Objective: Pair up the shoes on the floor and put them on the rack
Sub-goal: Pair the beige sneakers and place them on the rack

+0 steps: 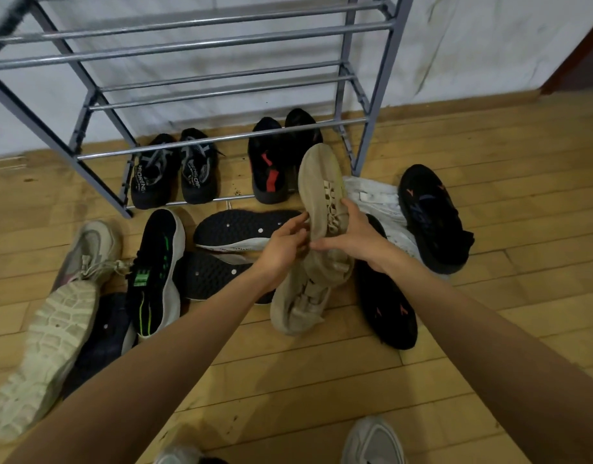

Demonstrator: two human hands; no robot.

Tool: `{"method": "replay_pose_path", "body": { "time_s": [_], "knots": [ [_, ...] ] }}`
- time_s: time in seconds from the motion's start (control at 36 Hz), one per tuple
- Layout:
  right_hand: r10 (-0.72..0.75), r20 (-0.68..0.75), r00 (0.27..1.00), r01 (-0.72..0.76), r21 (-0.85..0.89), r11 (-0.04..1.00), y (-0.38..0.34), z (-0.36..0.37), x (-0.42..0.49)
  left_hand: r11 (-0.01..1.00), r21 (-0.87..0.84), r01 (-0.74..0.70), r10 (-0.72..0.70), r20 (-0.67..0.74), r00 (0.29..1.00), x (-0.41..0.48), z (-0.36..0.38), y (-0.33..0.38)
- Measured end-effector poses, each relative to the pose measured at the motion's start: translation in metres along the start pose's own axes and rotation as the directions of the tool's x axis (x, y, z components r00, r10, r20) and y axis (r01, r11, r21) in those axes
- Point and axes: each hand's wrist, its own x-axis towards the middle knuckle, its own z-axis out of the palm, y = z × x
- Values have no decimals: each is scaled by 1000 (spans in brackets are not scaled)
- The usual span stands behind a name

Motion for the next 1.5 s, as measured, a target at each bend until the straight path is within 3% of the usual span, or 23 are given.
{"method": "replay_pose_path", "body": {
  "time_s": [0.17, 0.25, 0.31, 0.36, 0.42, 0.53, 0.61, 0.69, 0.83, 0.92, 1.0, 1.25, 1.36, 1.5],
  "knots": [
    [34, -25, 999, -36, -65, 997, 15, -9, -4, 998, 9, 65, -66, 204, 977, 2, 7, -3],
    [16, -147, 989, -30, -96, 995, 24, -15, -11, 968, 244, 55, -93, 148, 985, 8, 14, 1],
    [7, -202, 979, -62, -270, 961, 28, -20, -17, 857, 515, 19, -37, 24, 999, 13, 13, -3],
    [-6, -237, 971, -110, -471, 875, 29, -24, -24, 641, 767, 40, 22, -70, 997, 15, 7, -14],
    [-17, -252, 968, -139, -586, 799, 30, -25, -28, 453, 885, 106, 40, -139, 989, 13, 1, -26],
    [13, -262, 965, -181, -625, 759, 40, -24, -32, 327, 921, 212, -79, -197, 977, 6, -2, -44],
    [-18, -274, 962, -167, -637, 753, 50, -23, -34, 300, 933, 200, -65, -190, 980, 3, 1, -50],
    [-33, -284, 958, -151, -604, 783, 57, -21, -35, 362, 912, 194, -48, -190, 981, 3, 3, -50],
    [30, -288, 957, -198, -574, 795, 61, -19, -35, 595, 792, 139, -29, -151, 988, 1, 5, -42],
    [53, -268, 962, -206, -583, 786, 60, -18, -35, 734, 667, 129, -7, -183, 983, 1, 1, -34],
    [64, -262, 963, -208, -567, 797, 56, -18, -37, 811, 565, 151, 0, -259, 966, 1, -10, -23],
    [-121, -180, 976, -27, -656, 754, 18, 24, -36, 882, 376, 284, -97, -444, 891, -4, -75, -23],
    [-81, -130, 988, -14, -600, 800, 3, 45, -25, 907, 296, 300, -115, -512, 851, -13, -102, -38],
    [-26, -107, 994, -41, -577, 816, -6, 63, -15, 897, 342, 280, -57, -539, 841, -18, -112, -51]
  ]
}}
